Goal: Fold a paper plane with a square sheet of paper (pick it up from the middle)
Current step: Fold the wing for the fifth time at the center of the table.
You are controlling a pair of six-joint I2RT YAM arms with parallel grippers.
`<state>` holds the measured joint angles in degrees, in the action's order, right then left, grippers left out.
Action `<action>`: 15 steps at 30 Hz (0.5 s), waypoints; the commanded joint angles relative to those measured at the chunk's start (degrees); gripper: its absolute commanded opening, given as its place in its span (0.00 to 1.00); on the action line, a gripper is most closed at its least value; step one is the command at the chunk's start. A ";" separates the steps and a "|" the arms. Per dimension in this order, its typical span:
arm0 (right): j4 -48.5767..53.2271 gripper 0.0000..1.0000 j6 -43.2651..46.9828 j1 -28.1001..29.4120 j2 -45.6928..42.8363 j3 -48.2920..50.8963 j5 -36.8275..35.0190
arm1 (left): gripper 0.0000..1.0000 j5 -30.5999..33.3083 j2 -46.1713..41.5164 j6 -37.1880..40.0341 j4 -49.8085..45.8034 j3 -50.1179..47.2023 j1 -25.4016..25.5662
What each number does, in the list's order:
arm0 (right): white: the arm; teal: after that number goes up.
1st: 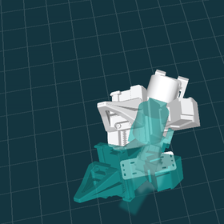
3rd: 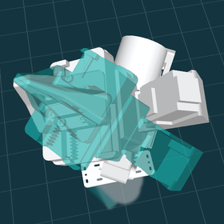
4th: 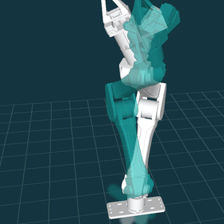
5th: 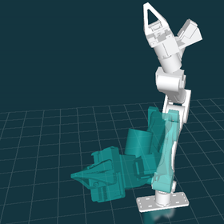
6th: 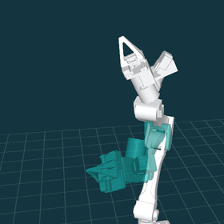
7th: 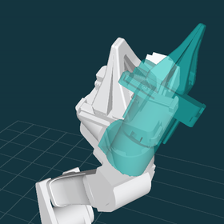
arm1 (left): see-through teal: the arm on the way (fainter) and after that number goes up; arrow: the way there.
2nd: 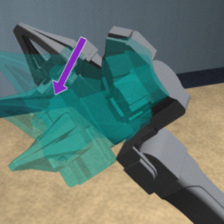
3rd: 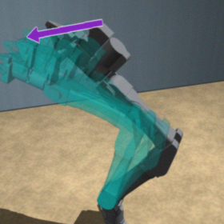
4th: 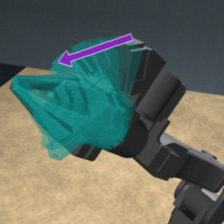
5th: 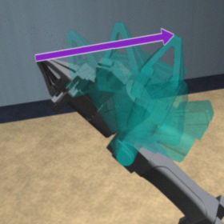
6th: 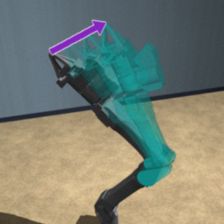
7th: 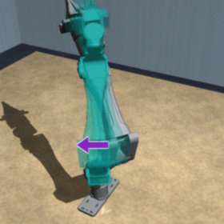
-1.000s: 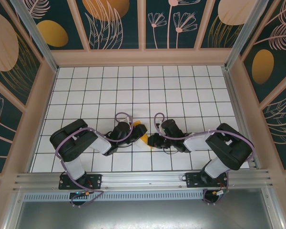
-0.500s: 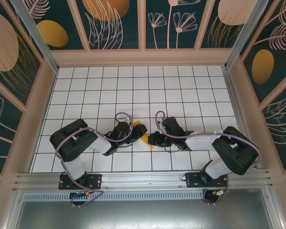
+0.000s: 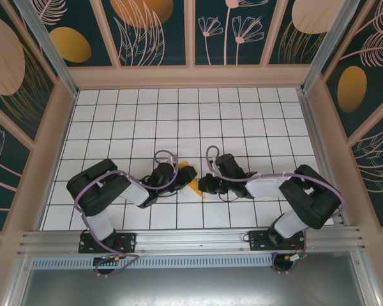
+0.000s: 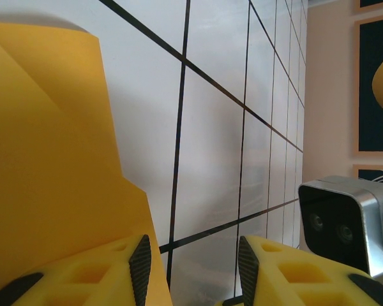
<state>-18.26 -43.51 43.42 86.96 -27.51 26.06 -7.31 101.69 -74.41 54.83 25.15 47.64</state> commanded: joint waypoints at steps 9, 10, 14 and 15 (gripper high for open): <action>1.67 0.05 1.77 -0.44 3.11 3.26 1.10 | 0.43 1.15 1.23 0.02 -6.11 -0.01 -0.49; 1.87 0.06 1.84 -0.44 3.28 3.17 1.18 | 0.43 1.20 1.14 0.01 -6.39 -0.01 -0.51; 2.97 0.09 2.11 -0.44 2.92 2.90 0.55 | 0.43 1.29 0.83 0.22 -6.76 0.08 -0.45; 3.06 0.10 2.08 -0.44 2.38 2.73 0.72 | 0.43 1.20 0.87 0.21 -6.82 0.05 -0.45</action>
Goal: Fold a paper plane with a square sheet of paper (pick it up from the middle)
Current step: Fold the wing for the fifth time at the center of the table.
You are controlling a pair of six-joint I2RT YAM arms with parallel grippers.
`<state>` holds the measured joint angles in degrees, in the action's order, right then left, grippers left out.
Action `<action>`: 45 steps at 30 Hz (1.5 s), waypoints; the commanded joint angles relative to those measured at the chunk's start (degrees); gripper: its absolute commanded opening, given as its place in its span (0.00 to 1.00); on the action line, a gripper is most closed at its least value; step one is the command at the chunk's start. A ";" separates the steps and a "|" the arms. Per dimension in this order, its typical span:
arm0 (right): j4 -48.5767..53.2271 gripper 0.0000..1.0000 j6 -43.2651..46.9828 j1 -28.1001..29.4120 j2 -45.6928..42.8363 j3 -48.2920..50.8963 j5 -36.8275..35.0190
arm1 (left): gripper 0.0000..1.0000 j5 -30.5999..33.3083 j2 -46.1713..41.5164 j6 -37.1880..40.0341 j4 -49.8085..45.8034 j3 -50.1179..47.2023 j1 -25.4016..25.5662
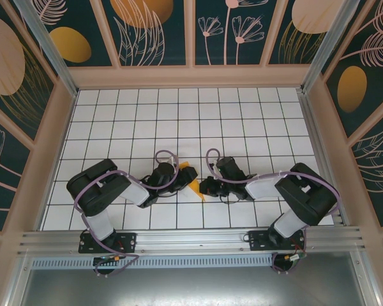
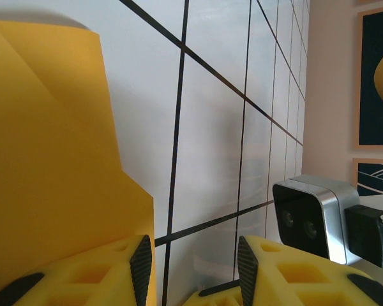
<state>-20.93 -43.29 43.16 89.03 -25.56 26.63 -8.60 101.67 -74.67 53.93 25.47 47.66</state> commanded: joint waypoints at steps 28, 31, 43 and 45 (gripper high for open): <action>10.98 0.08 0.46 1.16 0.44 2.44 -4.41 | 0.42 2.21 1.16 0.74 -7.21 0.52 -0.48; 12.07 0.08 -0.04 2.23 -0.47 2.29 -6.29 | 0.42 2.27 1.37 0.69 -7.35 0.59 -0.54; 12.58 0.15 3.46 2.55 -17.56 -0.22 -7.03 | 0.42 2.09 1.51 0.88 -7.96 0.89 -0.51; 9.29 0.14 4.06 2.68 -16.47 -0.41 -0.83 | 0.42 2.08 1.60 0.89 -8.01 1.02 -0.47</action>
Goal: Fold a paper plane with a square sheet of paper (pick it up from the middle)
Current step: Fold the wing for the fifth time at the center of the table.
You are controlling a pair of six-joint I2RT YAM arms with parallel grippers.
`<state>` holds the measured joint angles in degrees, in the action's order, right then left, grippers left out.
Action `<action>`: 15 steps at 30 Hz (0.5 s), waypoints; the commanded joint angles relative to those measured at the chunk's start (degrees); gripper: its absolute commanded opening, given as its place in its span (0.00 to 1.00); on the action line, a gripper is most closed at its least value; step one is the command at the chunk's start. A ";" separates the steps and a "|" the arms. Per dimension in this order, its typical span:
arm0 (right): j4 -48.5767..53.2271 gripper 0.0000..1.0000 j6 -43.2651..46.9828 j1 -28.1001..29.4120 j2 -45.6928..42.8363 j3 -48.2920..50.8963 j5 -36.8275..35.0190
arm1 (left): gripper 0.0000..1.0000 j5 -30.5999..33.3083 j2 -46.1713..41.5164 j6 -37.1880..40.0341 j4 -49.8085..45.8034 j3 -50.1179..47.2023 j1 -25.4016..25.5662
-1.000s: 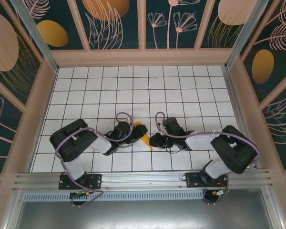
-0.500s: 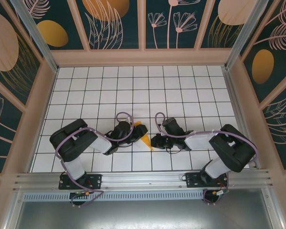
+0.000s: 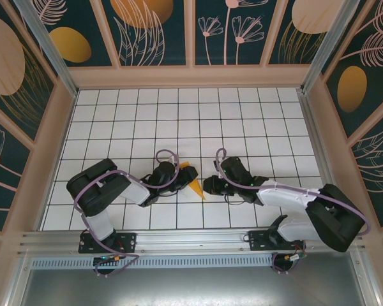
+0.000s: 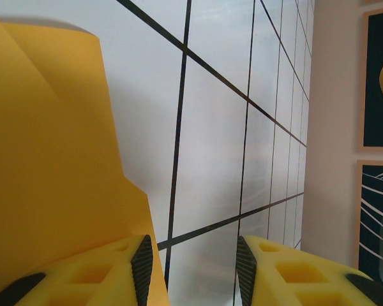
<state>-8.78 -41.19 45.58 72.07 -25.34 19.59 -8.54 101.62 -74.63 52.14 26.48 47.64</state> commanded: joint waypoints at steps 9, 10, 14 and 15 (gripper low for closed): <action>-8.13 0.08 -0.10 1.28 9.39 -3.19 9.63 | 0.42 1.94 2.06 0.68 -6.26 0.22 -0.49; -7.97 0.08 -0.20 1.32 10.03 -3.44 9.20 | 0.42 1.86 2.09 0.80 -6.26 0.24 -0.52; -5.46 0.08 0.59 1.31 13.69 -5.48 8.34 | 0.42 1.85 2.13 0.70 -6.28 0.20 -0.45; -5.00 0.07 0.59 1.28 14.41 -5.60 7.53 | 0.42 1.75 2.17 0.70 -6.27 0.32 -0.50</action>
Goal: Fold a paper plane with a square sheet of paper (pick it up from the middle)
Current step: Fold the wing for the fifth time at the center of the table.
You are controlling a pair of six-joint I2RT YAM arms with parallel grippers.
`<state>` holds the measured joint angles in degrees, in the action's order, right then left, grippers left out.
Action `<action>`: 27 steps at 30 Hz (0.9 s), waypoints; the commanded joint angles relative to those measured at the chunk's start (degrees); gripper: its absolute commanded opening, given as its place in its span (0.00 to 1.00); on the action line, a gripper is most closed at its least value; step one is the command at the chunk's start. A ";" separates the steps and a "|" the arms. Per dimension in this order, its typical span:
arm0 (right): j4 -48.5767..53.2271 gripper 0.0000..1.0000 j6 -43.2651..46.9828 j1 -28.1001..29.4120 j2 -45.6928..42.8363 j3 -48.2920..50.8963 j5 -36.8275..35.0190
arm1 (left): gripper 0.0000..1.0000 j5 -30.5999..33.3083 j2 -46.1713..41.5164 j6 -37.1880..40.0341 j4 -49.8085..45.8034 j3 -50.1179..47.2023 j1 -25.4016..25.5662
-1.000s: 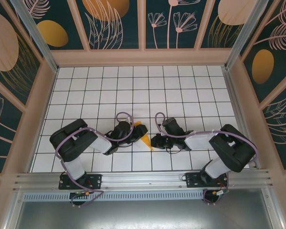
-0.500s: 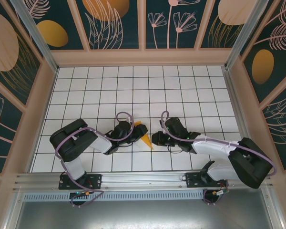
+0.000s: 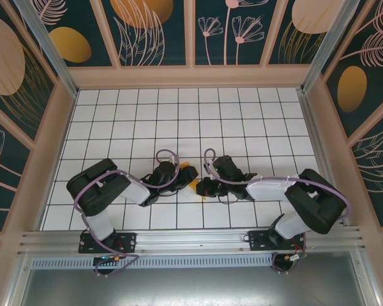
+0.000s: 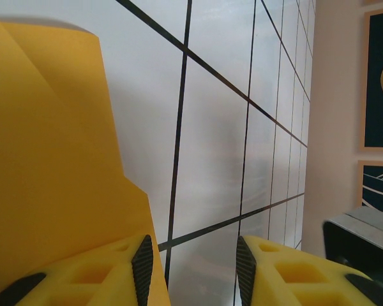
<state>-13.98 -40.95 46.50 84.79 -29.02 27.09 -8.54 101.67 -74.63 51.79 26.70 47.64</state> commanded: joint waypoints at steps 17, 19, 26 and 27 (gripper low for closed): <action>-1.11 0.07 -2.42 -1.11 3.02 4.96 0.36 | 0.41 2.89 1.82 0.38 -6.99 -0.38 -0.47; 0.11 0.07 -2.30 -1.17 1.60 4.35 0.55 | 0.41 3.06 1.92 0.29 -7.29 -0.33 -0.44; 1.67 0.09 -2.53 -0.91 -0.83 6.09 0.42 | 0.41 3.41 2.20 -0.24 -7.68 -0.52 -0.47; 2.17 0.09 -2.68 -0.89 -0.41 6.45 -0.45 | 0.41 3.44 2.21 -0.29 -7.67 -0.56 -0.46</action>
<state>-15.84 -42.54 45.47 84.86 -24.45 26.65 -8.34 101.67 -74.72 51.37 26.81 47.64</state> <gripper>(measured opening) 0.087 0.407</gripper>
